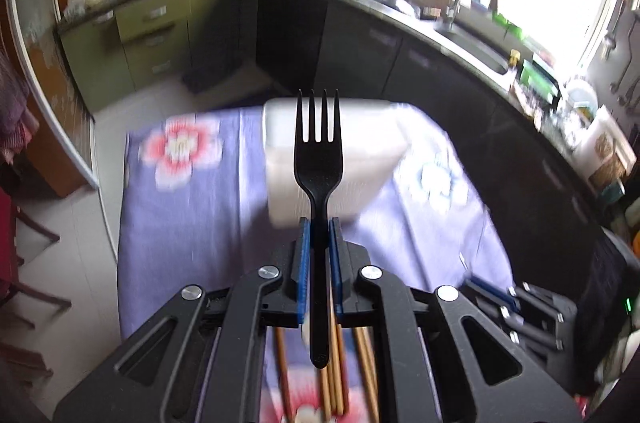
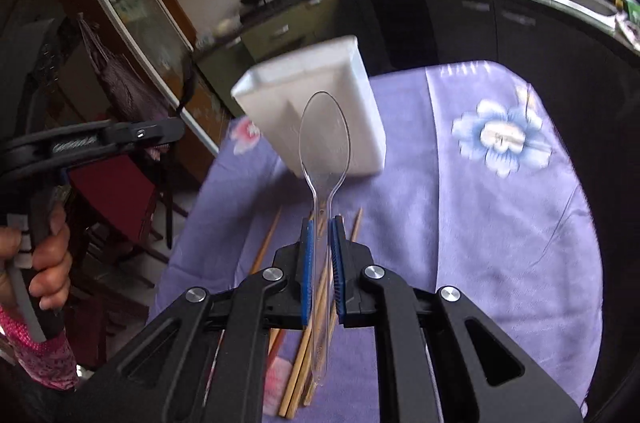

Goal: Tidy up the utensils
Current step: 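Lower the fork and spoon into the white holder and open both tools, then grasp a single wooden chopstick with the left tool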

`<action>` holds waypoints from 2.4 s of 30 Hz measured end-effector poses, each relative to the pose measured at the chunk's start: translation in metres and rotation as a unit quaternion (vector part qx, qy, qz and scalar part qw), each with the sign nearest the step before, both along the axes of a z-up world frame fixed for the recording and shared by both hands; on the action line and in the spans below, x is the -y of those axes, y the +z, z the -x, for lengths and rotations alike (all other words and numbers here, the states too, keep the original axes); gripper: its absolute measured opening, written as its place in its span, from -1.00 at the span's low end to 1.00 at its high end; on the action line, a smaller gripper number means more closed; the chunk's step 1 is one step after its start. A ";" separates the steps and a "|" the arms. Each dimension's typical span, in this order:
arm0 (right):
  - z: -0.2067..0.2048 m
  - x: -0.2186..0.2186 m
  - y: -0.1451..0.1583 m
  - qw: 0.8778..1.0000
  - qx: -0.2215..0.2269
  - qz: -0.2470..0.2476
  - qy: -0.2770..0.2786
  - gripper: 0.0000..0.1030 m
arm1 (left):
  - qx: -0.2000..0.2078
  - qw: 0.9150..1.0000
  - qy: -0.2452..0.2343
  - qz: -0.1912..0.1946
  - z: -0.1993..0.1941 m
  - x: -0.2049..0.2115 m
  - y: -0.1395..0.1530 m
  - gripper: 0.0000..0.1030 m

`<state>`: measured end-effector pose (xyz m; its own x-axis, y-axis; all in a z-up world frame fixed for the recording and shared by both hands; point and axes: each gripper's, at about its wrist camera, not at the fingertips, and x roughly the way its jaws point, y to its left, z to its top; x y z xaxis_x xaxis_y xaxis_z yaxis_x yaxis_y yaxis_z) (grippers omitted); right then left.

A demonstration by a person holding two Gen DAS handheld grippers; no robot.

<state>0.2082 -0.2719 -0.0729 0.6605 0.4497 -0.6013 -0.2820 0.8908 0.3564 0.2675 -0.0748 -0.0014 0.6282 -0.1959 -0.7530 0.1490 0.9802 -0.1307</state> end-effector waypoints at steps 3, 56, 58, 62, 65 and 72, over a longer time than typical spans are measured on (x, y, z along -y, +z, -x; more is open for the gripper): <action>-0.001 0.005 0.033 0.997 0.071 0.003 -0.013 -0.81 | 0.062 0.998 0.014 0.008 -0.027 0.006 0.021 -0.82; -0.125 -0.047 0.005 0.980 0.179 0.084 -0.033 -0.46 | 0.092 0.995 0.011 -0.019 -0.069 0.006 -0.035 -0.28; -0.112 -0.043 0.010 0.980 0.179 0.079 -0.037 -0.46 | 0.093 0.995 0.013 -0.015 -0.057 0.002 -0.027 -0.26; -0.078 -0.031 0.018 0.985 0.152 0.069 -0.045 -0.45 | 0.071 0.997 0.017 -0.022 -0.029 -0.007 -0.027 -0.18; -0.052 -0.020 0.016 0.990 0.116 0.066 -0.047 -0.28 | 0.022 0.999 0.023 -0.026 -0.009 -0.015 -0.046 -0.17; 0.002 -0.003 -0.029 0.994 0.038 0.092 -0.047 -0.27 | -0.102 0.994 0.016 -0.030 0.019 -0.026 -0.125 -0.17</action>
